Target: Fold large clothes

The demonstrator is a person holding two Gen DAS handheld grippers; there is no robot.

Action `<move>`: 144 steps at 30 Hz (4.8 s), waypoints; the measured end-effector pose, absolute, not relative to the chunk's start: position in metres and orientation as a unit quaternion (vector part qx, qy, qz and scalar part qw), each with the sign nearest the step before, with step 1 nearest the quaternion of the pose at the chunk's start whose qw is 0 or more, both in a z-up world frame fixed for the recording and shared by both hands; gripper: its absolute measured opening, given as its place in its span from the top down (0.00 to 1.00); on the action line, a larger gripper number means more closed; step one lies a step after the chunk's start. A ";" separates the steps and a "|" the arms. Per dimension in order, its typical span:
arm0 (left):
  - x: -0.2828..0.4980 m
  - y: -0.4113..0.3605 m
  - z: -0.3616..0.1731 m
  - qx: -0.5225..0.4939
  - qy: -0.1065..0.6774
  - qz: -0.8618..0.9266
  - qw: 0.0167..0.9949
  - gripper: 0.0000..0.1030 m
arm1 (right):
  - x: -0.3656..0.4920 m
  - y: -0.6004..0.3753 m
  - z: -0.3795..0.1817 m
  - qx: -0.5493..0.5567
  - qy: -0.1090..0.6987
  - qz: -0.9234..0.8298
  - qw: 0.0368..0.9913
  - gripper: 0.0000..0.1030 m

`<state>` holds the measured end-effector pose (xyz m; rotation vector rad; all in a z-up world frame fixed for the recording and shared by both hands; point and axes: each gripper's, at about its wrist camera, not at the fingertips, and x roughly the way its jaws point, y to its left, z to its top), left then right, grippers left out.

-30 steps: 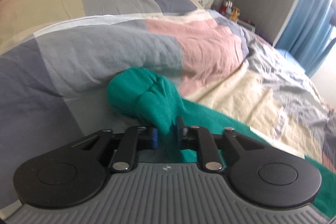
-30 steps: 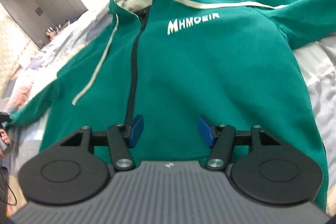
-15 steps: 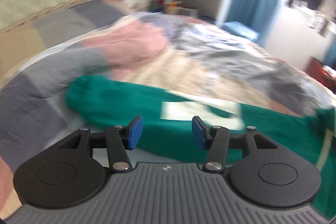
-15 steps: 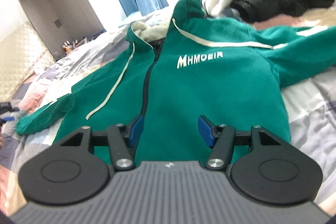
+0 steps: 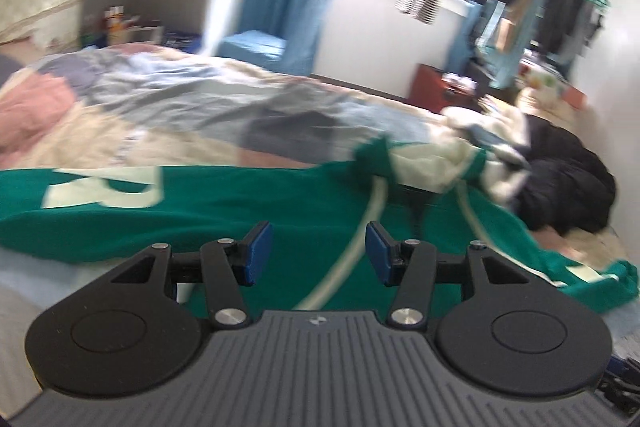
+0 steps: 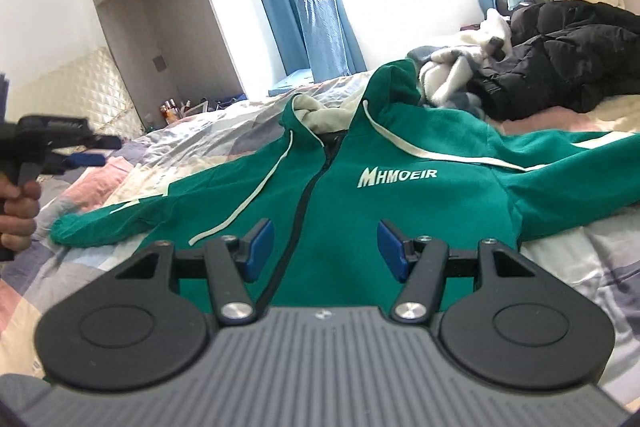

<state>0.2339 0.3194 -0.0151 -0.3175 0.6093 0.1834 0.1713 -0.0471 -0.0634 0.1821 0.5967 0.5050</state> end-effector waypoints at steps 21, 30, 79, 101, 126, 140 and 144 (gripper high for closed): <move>0.235 0.159 -0.065 -0.128 0.297 -0.005 0.946 0.44 | 0.186 -0.075 -0.065 0.095 0.258 0.213 0.938 0.41; 0.270 0.155 -0.087 -0.111 0.321 0.017 0.940 0.44 | 0.202 -0.077 -0.077 0.105 0.264 0.194 0.939 0.41; 0.654 0.262 -0.167 -0.020 0.406 0.102 0.908 0.81 | 0.302 -0.061 -0.166 0.118 0.312 0.191 0.923 0.18; 0.390 0.248 -0.168 -0.080 0.354 0.100 0.927 0.80 | 0.261 -0.063 -0.134 0.095 0.255 0.205 0.940 0.18; 0.310 0.202 -0.132 -0.089 0.346 0.076 0.931 0.51 | 0.247 -0.046 -0.120 0.080 0.239 0.214 0.944 0.18; 0.350 0.262 -0.123 -0.124 0.290 0.114 0.942 0.35 | 0.312 -0.007 -0.117 0.066 0.233 0.228 0.943 0.18; 0.354 0.269 -0.129 -0.125 0.268 0.112 0.949 0.35 | 0.331 -0.002 -0.122 0.072 0.236 0.239 0.939 0.18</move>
